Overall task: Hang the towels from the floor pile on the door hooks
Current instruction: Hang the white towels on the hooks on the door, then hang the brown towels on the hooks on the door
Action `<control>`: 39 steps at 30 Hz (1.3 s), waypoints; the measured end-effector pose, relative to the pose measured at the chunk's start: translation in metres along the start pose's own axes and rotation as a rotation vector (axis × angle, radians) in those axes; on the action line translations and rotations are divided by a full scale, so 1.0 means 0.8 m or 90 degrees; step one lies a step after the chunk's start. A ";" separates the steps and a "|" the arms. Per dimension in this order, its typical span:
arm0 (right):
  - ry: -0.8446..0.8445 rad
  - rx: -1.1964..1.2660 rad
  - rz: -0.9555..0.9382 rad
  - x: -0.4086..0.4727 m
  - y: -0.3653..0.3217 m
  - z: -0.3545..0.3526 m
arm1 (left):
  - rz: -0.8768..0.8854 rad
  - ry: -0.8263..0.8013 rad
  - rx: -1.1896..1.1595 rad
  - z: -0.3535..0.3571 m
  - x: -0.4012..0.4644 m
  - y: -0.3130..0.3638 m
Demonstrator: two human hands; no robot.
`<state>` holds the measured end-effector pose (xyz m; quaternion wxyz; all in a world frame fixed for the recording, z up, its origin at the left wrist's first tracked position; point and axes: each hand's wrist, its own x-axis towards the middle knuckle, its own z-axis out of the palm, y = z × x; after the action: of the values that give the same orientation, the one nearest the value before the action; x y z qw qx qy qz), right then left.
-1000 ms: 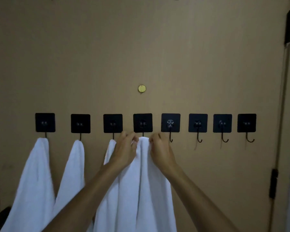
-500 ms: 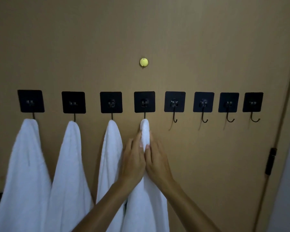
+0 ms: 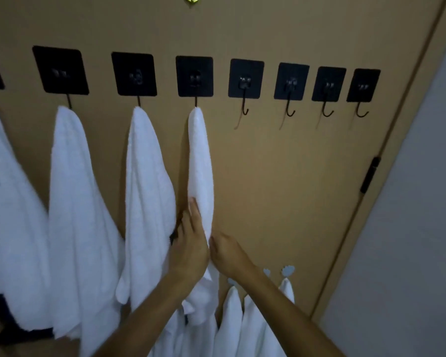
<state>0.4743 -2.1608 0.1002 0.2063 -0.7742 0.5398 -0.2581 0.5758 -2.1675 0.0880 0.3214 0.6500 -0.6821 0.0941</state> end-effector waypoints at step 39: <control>0.032 0.061 0.833 -0.997 0.494 -0.200 | 0.518 -0.856 -0.227 0.177 -0.670 0.715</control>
<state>-0.1399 -1.5469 -0.1526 0.3423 -0.2698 0.8919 -0.1209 -0.0385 -1.7235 -0.1568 -0.1186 0.2073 -0.9176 -0.3177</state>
